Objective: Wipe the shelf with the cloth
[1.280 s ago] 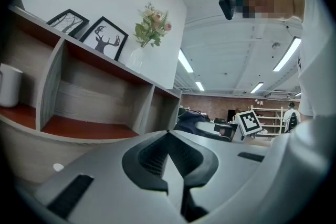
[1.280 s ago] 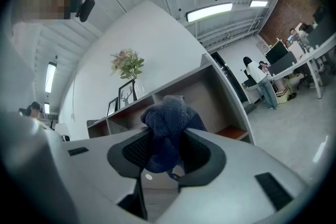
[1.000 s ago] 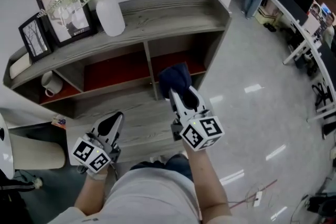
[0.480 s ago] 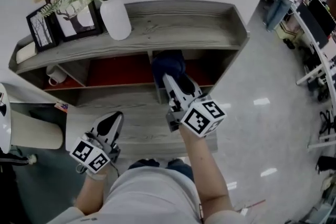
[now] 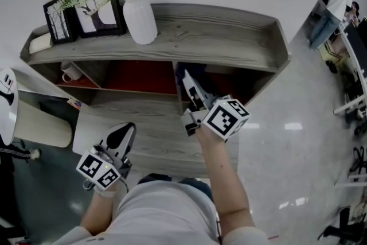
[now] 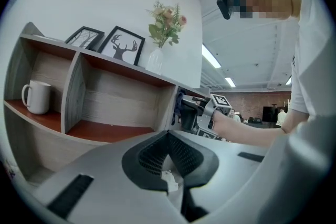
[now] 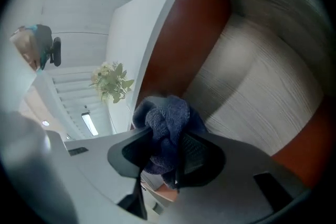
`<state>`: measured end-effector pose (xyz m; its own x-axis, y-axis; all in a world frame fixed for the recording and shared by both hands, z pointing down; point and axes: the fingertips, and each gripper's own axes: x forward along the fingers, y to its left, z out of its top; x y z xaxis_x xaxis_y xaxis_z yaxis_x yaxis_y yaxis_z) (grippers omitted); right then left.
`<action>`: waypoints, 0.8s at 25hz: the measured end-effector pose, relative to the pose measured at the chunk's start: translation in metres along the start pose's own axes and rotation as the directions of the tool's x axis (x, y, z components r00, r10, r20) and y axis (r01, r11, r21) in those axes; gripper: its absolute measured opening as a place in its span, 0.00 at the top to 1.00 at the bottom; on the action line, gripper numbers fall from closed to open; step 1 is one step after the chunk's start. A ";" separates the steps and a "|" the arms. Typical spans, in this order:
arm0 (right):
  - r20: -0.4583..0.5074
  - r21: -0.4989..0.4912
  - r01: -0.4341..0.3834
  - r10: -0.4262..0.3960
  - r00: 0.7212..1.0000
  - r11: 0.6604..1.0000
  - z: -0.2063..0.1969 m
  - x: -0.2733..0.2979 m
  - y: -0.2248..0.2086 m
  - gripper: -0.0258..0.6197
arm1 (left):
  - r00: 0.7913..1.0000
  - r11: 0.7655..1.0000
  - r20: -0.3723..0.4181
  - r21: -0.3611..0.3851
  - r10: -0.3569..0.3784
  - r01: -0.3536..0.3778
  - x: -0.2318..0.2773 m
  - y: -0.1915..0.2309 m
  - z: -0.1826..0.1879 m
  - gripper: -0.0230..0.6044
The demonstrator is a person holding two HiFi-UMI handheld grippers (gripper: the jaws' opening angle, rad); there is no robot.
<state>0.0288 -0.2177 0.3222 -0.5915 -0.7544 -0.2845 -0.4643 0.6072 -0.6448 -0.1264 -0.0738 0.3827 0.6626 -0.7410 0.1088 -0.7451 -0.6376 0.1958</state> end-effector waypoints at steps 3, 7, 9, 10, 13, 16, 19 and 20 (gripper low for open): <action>0.008 0.018 -0.014 0.014 1.000 1.000 0.006 0.008 -0.004 0.74 | 1.000 1.000 0.004 0.003 0.024 -0.024 0.000 0.001 0.000 0.94; 0.012 0.032 -0.015 0.015 1.000 0.999 0.008 0.021 -0.019 0.74 | 0.999 0.999 0.011 0.003 0.049 -0.049 0.000 0.002 0.000 0.94; 0.001 0.021 -0.003 0.003 1.000 1.000 0.007 0.026 -0.029 0.74 | 0.998 0.998 0.014 0.001 0.057 -0.057 0.000 0.002 0.000 0.94; -0.008 0.019 0.006 -0.006 1.000 1.000 0.005 0.028 -0.034 0.74 | 0.998 0.998 0.015 0.000 0.061 -0.061 0.001 0.003 0.000 0.94; -0.043 0.025 0.044 -0.042 0.998 0.999 -0.002 0.031 -0.047 0.74 | 0.998 0.998 0.014 -0.003 0.069 -0.069 0.001 0.004 -0.001 0.94; -0.069 0.036 0.083 -0.080 0.994 0.996 -0.010 0.029 -0.062 0.74 | 0.997 0.997 0.010 -0.008 0.072 -0.072 0.003 0.004 -0.003 0.94; -0.090 0.099 0.118 -0.109 0.990 0.988 -0.025 0.024 -0.076 0.74 | 0.998 0.998 0.008 -0.012 0.070 -0.070 0.004 0.004 -0.004 0.94; -0.097 0.118 0.130 -0.119 0.988 0.985 -0.031 0.021 -0.081 0.74 | 0.998 0.998 0.007 -0.013 0.068 -0.068 0.004 0.004 -0.005 0.94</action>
<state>0.0334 -0.2751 0.3906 -0.5936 -0.7932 -0.1356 -0.4564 0.4706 -0.7551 -0.1263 -0.0783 0.3890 0.6099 -0.7841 0.1151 -0.7873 -0.5830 0.2007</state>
